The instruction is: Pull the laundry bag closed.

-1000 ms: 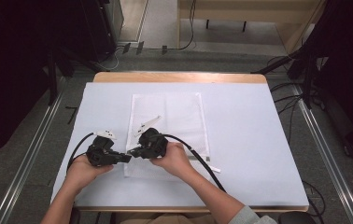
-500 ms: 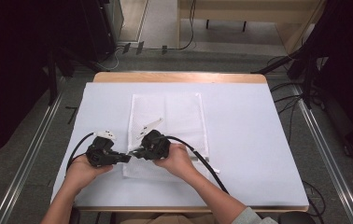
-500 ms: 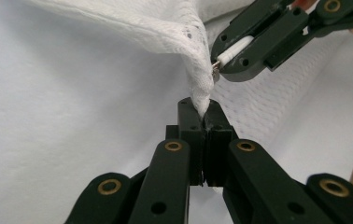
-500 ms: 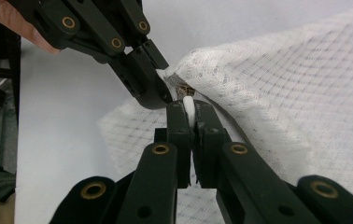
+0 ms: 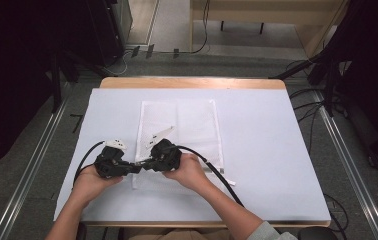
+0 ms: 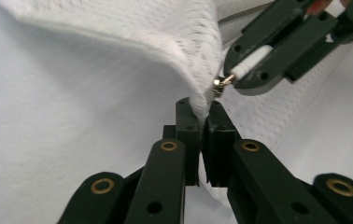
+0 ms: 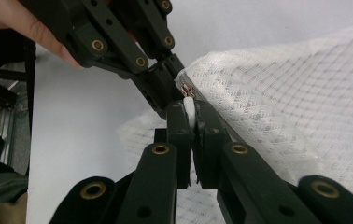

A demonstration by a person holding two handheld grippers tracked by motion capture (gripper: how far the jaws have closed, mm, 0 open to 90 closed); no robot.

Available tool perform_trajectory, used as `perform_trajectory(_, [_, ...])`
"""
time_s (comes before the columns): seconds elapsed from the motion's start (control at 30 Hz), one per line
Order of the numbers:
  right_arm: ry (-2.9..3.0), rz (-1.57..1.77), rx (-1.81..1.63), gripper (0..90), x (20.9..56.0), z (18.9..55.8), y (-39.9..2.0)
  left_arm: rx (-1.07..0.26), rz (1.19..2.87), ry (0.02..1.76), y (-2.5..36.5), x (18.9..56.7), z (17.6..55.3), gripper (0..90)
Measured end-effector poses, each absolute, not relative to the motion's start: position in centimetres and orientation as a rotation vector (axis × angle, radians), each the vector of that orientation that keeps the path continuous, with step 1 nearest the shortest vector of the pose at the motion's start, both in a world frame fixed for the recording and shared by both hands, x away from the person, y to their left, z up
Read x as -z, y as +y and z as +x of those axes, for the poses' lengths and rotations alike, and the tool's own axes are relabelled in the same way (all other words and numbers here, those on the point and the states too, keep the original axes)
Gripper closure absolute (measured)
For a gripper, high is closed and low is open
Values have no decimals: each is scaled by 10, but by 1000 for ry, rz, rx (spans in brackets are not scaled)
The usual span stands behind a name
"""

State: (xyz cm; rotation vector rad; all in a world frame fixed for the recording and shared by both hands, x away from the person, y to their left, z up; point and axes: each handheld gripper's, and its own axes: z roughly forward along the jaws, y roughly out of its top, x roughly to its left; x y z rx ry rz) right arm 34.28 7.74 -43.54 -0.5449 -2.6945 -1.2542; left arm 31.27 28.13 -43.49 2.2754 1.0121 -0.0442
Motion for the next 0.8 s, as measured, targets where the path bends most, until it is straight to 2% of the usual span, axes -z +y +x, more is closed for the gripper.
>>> perform_trajectory(0.8, [-2655,-660,1275,885,435,345,81,66,2295,993,278,434,311,885])
